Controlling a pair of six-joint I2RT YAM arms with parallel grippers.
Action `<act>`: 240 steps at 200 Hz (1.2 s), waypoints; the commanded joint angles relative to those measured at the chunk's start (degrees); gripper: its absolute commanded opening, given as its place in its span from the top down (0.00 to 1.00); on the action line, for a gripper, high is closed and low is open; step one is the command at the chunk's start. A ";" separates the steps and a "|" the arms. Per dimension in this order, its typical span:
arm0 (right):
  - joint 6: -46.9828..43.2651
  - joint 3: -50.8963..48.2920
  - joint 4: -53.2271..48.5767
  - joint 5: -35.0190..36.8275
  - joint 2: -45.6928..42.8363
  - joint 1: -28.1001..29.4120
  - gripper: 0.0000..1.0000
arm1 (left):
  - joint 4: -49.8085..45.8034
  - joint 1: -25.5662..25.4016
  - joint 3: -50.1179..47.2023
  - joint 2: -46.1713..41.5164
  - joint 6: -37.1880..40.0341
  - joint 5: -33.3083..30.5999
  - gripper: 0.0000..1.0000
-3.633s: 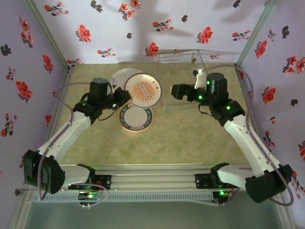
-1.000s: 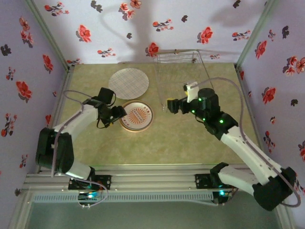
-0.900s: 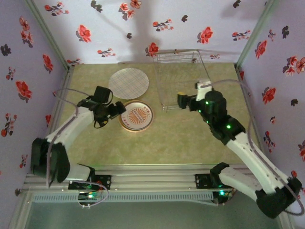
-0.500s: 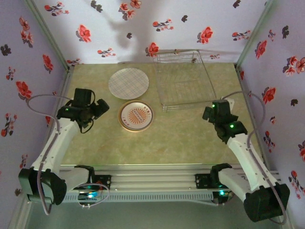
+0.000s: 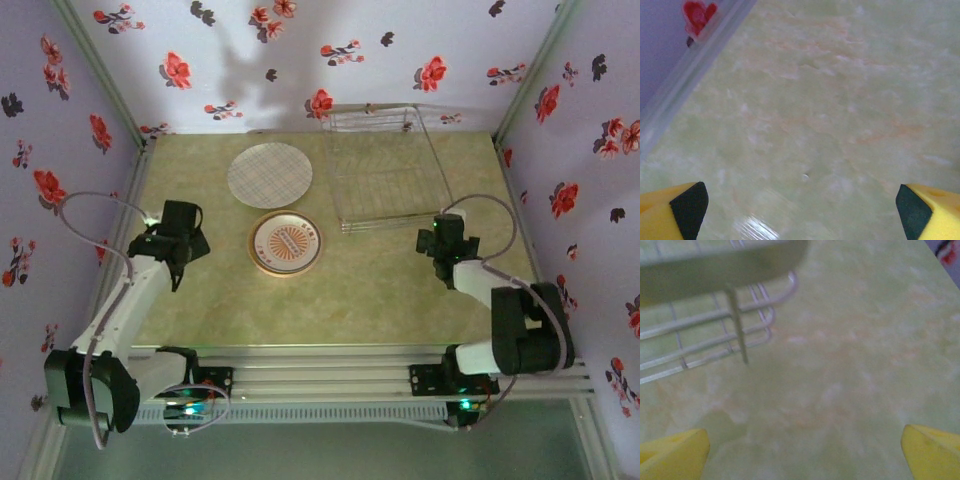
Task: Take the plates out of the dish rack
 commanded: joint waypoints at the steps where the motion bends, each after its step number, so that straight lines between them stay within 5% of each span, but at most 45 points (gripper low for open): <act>1: -5.21 -0.24 19.59 -4.47 3.96 -0.94 0.01 | 9.75 0.67 -4.05 -0.53 12.24 -4.05 0.00; 31: -2.43 -1.00 23.53 -7.02 7.15 -4.12 0.01 | 24.80 1.05 -12.03 -2.06 19.47 -1.18 0.00; 65: -4.35 -14.79 54.74 -9.12 11.26 -4.18 0.01 | 47.55 1.90 -22.67 -1.85 25.69 2.51 0.00; 86: -3.28 -10.94 42.22 -8.75 8.03 -4.25 0.01 | 64.10 2.31 -29.20 0.97 27.88 4.41 0.00; 138: -1.87 -7.90 38.21 -7.16 9.17 -4.96 0.01 | 62.21 5.44 -18.73 15.00 28.44 7.91 0.00; 190: -1.84 -7.92 38.18 -7.18 9.09 -4.96 0.01 | 77.29 10.37 -19.28 22.22 28.08 15.75 0.00; 215: -1.82 -7.83 38.18 -7.21 9.15 -4.96 0.01 | 106.42 10.35 -33.17 25.48 29.95 18.68 0.00; 240: -1.82 -7.87 38.20 -7.20 9.10 -4.96 0.01 | 98.25 10.65 -29.58 24.56 29.07 18.88 0.00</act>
